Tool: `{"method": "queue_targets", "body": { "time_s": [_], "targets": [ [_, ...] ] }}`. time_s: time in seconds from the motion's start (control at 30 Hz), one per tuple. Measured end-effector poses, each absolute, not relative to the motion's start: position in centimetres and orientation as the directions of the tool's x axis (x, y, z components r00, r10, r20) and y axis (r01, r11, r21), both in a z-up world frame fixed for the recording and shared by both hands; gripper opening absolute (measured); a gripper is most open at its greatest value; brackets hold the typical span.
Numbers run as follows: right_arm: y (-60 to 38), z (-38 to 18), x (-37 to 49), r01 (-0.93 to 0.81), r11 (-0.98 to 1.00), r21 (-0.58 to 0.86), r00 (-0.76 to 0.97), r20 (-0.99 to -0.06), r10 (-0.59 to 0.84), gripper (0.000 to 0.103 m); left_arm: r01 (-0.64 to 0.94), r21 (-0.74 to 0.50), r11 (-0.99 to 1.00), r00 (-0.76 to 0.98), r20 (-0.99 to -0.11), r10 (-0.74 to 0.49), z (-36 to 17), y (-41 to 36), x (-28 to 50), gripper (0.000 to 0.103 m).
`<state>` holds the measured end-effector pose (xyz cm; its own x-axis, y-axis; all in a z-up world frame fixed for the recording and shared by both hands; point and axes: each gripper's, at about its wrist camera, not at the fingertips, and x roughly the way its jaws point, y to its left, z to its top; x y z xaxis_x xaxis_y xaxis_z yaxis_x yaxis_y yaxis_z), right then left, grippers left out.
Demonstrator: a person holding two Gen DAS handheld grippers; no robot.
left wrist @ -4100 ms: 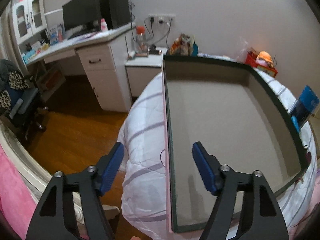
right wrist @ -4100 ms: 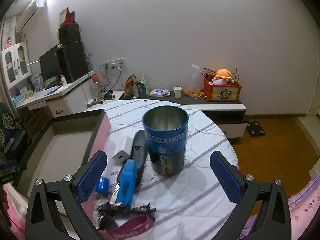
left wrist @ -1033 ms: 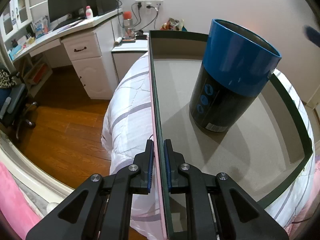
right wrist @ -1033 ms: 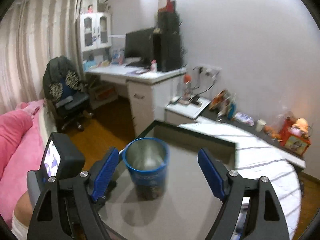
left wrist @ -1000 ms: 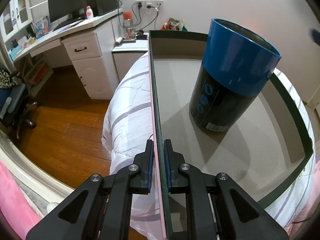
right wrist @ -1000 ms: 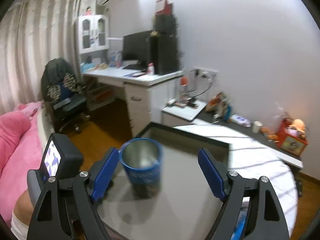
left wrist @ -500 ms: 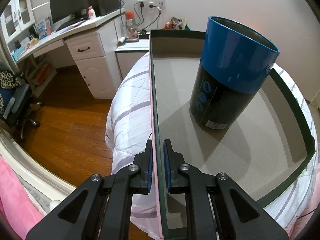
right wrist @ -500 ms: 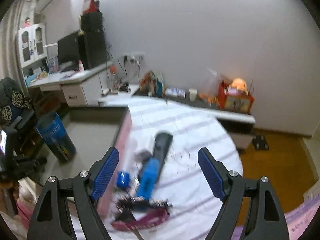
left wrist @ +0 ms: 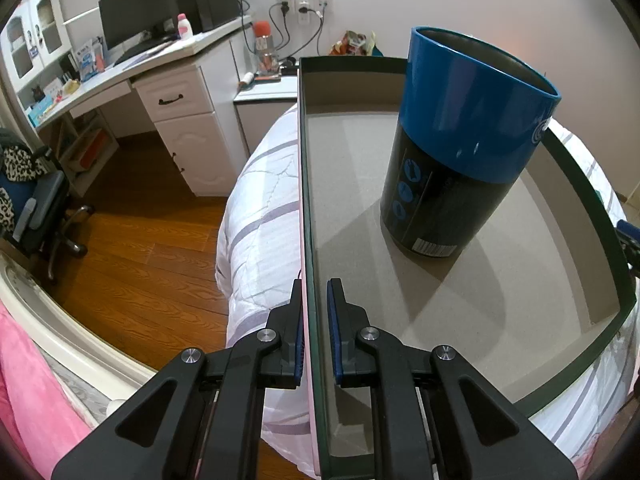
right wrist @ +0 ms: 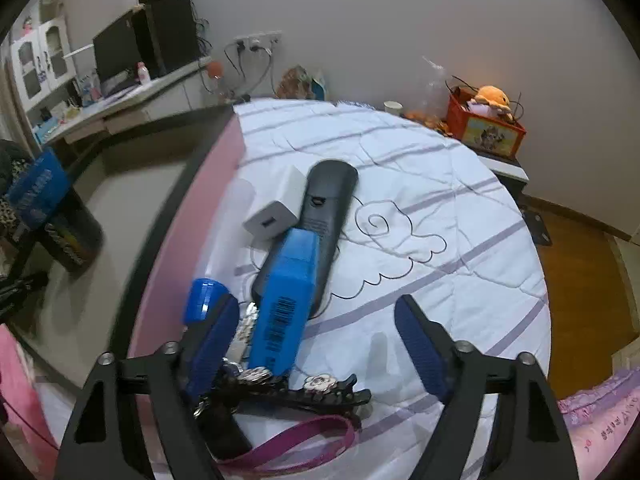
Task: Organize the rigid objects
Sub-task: 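Grasp the blue highlighter with the right tool, then carry the blue highlighter into the tray beside the tin and release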
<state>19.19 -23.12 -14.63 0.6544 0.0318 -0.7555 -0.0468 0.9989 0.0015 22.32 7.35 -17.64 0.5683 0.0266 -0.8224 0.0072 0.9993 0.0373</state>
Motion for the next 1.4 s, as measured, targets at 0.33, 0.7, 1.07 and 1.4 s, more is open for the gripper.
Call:
{"method": "queue_targets", "body": {
  "time_s": [0.33, 0.7, 1.07, 1.4],
  "targets": [
    [-23.2, -15.5, 19.8, -0.094, 0.994, 0.054, 0.628, -0.772, 0.101, 0.043, 0.007, 0.039, 0.999, 0.568, -0.822, 0.028, -17.6, 7.3, 22.3, 0.01],
    [-24.6, -14.2, 18.9, -0.081, 0.992, 0.093, 0.677, -0.726, 0.123, 0.027, 0.007, 0.039, 0.999, 0.568, -0.822, 0.028, -17.6, 7.3, 22.4, 0.01],
    [-25.0, -11.8, 18.5, -0.062, 0.996, 0.071, 0.726, -0.681, 0.094, 0.027, 0.007, 0.038, 0.999, 0.568, -0.823, 0.027, -17.6, 7.2, 22.4, 0.01],
    [-24.1, -9.9, 18.4, -0.073, 0.996, 0.042, 0.747, -0.66, 0.082, 0.027, 0.015, 0.029, 0.999, 0.569, -0.822, 0.016, -17.4, 7.0, 22.3, 0.012]
  ]
}}
